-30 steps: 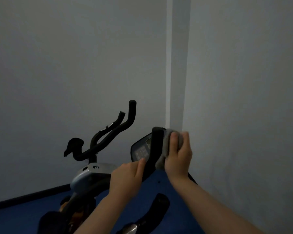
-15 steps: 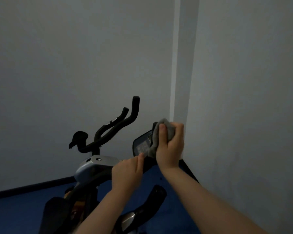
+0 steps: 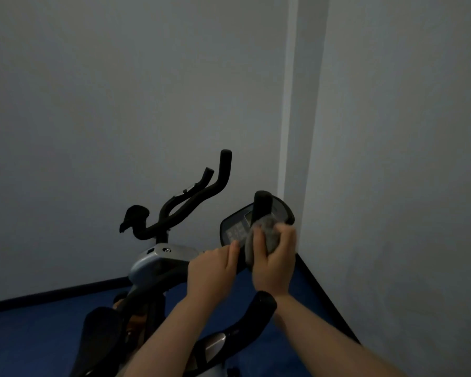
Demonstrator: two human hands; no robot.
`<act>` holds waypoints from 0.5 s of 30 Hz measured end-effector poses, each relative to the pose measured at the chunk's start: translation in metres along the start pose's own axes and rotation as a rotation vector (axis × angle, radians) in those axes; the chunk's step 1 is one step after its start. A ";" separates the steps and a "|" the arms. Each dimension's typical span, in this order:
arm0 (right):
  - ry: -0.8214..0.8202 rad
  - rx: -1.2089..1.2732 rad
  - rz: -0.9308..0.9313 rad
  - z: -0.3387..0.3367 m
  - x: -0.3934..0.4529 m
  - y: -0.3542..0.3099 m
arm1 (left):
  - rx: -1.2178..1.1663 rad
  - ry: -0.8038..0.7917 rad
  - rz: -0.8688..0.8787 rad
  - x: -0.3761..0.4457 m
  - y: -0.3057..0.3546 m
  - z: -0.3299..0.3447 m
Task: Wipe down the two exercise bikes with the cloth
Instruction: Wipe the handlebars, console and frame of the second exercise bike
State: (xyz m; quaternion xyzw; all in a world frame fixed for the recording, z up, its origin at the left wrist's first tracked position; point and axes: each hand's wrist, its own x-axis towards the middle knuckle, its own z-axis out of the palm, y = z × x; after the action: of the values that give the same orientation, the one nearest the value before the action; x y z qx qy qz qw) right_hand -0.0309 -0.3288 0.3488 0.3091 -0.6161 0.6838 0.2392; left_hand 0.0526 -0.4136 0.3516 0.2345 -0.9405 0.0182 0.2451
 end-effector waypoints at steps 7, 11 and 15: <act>0.025 -0.080 -0.195 -0.015 0.039 -0.012 | -0.149 0.038 -0.135 0.004 0.005 0.000; 0.021 -0.038 -0.093 -0.005 0.036 -0.012 | -0.142 0.000 -0.129 0.003 0.003 -0.001; -0.104 0.086 0.021 -0.017 0.015 -0.005 | -0.147 0.022 -0.128 0.003 0.005 -0.001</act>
State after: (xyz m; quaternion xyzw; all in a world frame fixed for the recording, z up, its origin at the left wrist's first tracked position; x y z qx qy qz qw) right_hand -0.0406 -0.3119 0.3623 0.3477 -0.6008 0.6953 0.1864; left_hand 0.0485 -0.4101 0.3545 0.2755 -0.9197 -0.0638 0.2725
